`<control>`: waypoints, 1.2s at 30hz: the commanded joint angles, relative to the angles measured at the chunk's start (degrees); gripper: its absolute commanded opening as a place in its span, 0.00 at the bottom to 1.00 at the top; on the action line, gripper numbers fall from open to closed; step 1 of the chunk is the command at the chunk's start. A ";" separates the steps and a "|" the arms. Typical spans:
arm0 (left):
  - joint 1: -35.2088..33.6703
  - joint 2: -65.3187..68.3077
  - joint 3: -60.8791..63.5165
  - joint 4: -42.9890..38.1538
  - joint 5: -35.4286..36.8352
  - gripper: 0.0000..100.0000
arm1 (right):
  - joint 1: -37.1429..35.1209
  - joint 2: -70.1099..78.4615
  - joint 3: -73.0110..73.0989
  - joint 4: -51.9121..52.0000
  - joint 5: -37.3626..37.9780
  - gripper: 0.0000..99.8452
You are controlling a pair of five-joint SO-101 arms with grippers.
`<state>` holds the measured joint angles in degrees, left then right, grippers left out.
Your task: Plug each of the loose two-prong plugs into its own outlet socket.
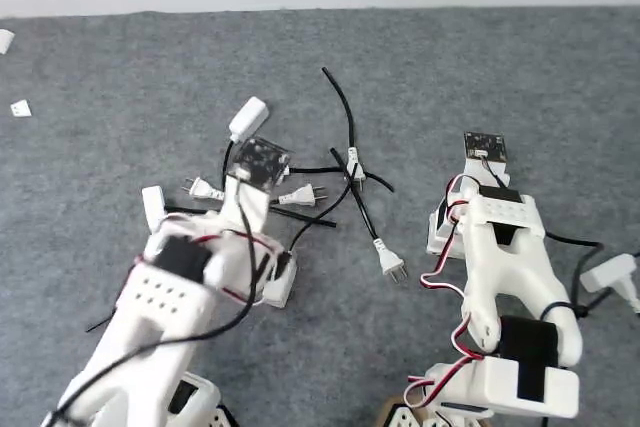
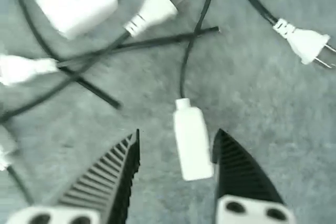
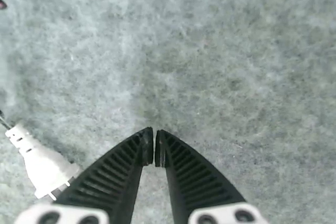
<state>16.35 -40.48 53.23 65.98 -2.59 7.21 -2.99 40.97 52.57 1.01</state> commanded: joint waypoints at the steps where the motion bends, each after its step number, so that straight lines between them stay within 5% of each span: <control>1: 3.16 -8.97 2.59 2.29 -4.66 0.02 | -0.57 -0.13 -3.34 -0.84 0.62 0.01; 10: 21.10 -2.90 11.56 -6.51 3.96 0.01 | -0.57 -0.13 -3.08 -0.84 0.18 0.01; 22: 4.48 8.53 8.22 -10.64 0.97 0.01 | -0.57 -0.13 -2.90 -0.92 0.18 0.01; 36: -0.09 8.44 3.56 -9.41 0.70 0.02 | -1.36 -0.13 -2.90 -0.92 0.26 0.01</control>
<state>18.29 -32.04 62.11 56.57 -1.45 6.15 -2.99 40.97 52.48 1.01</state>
